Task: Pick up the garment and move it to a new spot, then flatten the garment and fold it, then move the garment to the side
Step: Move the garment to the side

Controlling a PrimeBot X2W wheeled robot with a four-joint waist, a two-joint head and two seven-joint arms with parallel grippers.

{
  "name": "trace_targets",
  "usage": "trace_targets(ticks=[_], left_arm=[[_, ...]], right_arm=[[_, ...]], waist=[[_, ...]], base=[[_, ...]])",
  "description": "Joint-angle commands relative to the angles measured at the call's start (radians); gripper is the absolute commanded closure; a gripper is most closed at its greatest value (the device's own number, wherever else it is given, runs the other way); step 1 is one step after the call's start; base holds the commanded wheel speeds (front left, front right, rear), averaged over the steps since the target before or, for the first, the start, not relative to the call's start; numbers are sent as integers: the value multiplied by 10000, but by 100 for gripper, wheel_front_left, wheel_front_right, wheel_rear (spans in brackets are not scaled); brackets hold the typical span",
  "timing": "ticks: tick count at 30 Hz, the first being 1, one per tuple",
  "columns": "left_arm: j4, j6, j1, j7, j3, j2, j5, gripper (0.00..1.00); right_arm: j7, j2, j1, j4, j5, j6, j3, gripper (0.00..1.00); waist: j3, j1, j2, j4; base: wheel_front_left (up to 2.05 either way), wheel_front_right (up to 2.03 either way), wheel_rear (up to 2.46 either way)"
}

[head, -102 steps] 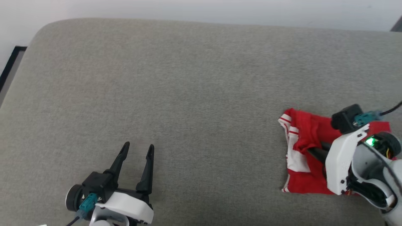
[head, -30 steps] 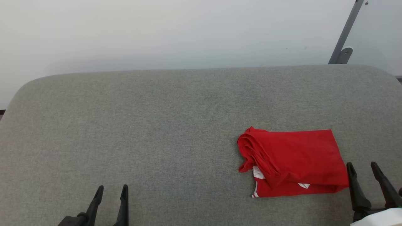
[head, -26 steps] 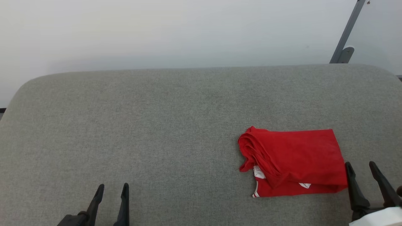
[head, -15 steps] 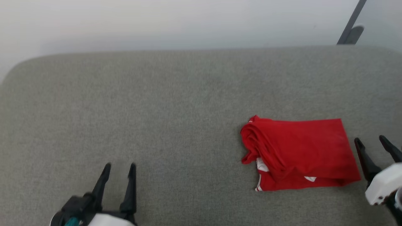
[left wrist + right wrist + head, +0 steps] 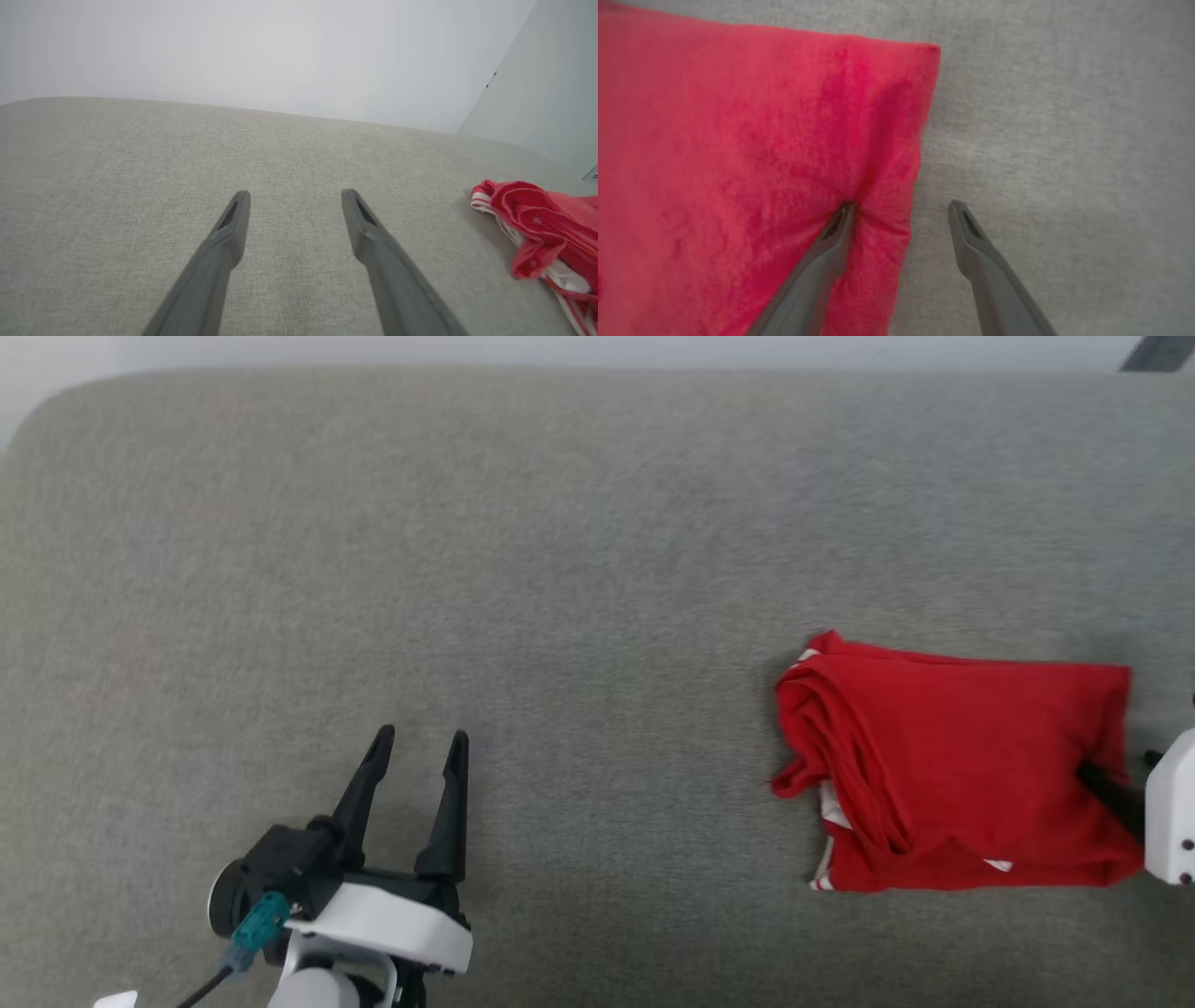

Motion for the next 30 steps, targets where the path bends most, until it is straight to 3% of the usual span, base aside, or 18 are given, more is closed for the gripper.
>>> trace_targets(ticks=[1,4,6,13,20,30], left_arm=[[41,11,-227,-48,-45,-25,-62,0],[82,11,-391,-48,-87,-51,-44,0],[82,12,-476,-48,-125,-44,22,0],[-66,11,-635,-48,-302,174,155,0],[-501,11,-1255,-47,-868,608,-14,0],[-877,12,-3244,-34,-1687,1456,42,0]], right_arm=[[291,-27,-49,58,185,-1,142,0],[655,54,56,188,457,-1,289,0],[676,89,111,185,578,-1,360,97],[38,-53,-41,209,692,-31,20,100],[-875,-528,-567,499,817,-19,-1148,100],[-1967,-1484,-1821,2103,435,-4,-2815,100]], waist=[[255,0,0,252],[389,0,0,337],[434,0,0,336],[531,0,0,-113],[1102,0,0,-1018],[2637,0,0,-1907]], base=[[0,0,0],[0,0,0],[0,0,0],[0,0,0],[0,0,0],[0,0,0]])
